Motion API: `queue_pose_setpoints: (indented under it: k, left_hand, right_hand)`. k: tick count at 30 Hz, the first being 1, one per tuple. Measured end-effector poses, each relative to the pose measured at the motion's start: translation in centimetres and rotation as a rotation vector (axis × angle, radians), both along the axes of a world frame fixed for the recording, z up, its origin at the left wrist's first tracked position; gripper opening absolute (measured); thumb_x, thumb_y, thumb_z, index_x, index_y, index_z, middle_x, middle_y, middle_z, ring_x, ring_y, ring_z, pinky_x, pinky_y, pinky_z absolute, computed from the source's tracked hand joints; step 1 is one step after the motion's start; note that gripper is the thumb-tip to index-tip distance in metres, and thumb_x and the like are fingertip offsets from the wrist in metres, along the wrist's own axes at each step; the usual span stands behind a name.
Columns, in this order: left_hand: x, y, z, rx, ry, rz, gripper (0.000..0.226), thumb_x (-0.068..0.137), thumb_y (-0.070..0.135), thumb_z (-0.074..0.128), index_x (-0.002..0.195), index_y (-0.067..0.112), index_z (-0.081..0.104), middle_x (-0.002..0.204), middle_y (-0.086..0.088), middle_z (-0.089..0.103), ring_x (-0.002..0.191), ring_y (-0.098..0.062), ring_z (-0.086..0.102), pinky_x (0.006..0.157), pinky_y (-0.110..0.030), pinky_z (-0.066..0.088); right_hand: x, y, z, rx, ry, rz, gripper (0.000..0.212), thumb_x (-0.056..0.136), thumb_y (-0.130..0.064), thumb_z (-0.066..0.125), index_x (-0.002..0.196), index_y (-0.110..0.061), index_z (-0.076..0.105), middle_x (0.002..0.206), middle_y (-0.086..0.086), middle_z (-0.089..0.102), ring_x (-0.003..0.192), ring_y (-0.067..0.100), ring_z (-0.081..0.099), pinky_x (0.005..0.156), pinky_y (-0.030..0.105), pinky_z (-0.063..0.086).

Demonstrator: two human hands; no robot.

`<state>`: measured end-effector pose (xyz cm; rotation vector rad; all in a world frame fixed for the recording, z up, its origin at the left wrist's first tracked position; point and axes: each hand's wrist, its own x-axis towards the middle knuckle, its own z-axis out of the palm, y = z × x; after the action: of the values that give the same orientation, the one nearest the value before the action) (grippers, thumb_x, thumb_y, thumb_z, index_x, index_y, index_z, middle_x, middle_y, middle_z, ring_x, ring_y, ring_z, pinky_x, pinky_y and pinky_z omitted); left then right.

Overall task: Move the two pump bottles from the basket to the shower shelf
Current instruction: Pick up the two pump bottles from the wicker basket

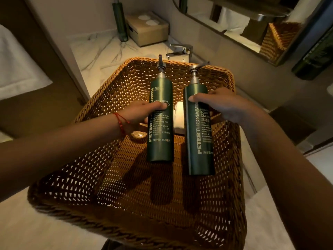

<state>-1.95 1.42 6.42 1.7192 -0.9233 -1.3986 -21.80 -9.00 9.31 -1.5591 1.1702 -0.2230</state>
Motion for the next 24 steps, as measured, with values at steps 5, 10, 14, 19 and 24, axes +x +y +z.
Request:
queue_pose_setpoints:
  k: [5,10,14,19,24]
  left_hand:
    - [0.1,1.9,2.2,-0.024,0.057,0.066,0.056,0.049,0.044,0.064,0.098,0.019,0.053,0.097,-0.003,0.059,0.088,-0.020,0.057,0.063,-0.031,0.047]
    - [1.2,4.0,3.0,-0.050,0.097,0.182,0.061,0.049,0.046,0.063,0.103,0.020,0.051,0.099,-0.004,0.058,0.090,-0.020,0.056,0.067,-0.033,0.046]
    - [2.5,6.0,3.8,-0.091,0.097,0.263,0.053,0.046,0.045,0.065,0.093,0.022,0.052,0.094,-0.002,0.058,0.087,-0.018,0.056,0.067,-0.032,0.045]
    - [4.6,9.3,4.9,-0.160,0.116,0.346,0.053,0.047,0.044,0.066,0.092,0.020,0.053,0.090,-0.001,0.060,0.085,-0.016,0.057,0.065,-0.029,0.046]
    - [7.3,13.4,6.7,-0.260,0.150,0.378,0.070,0.045,0.046,0.069,0.107,0.017,0.052,0.092,-0.001,0.062,0.086,-0.017,0.061,0.065,-0.030,0.050]
  right_hand:
    - [0.4,0.6,0.9,-0.033,-0.127,0.070,0.026,0.069,-0.042,0.068,0.083,-0.022,0.059,0.085,0.000,0.068,0.068,0.011,0.068,0.045,0.020,0.051]
    - [1.8,1.7,1.8,-0.060,-0.206,0.152,0.029,0.070,-0.045,0.066,0.088,-0.023,0.062,0.083,-0.002,0.069,0.071,0.011,0.069,0.048,0.020,0.051]
    - [3.2,3.0,3.0,-0.080,-0.226,0.162,0.034,0.071,-0.043,0.065,0.095,-0.019,0.060,0.086,-0.001,0.068,0.079,0.015,0.066,0.054,0.025,0.049]
    - [5.2,5.4,4.7,-0.131,-0.250,0.171,0.024,0.072,-0.041,0.066,0.086,-0.022,0.061,0.072,-0.007,0.071,0.066,0.007,0.068,0.047,0.020,0.050]
    - [7.9,9.2,6.5,-0.183,-0.311,0.158,0.021,0.072,-0.043,0.064,0.078,-0.024,0.058,0.051,-0.019,0.068,0.051,-0.002,0.064,0.050,0.022,0.047]
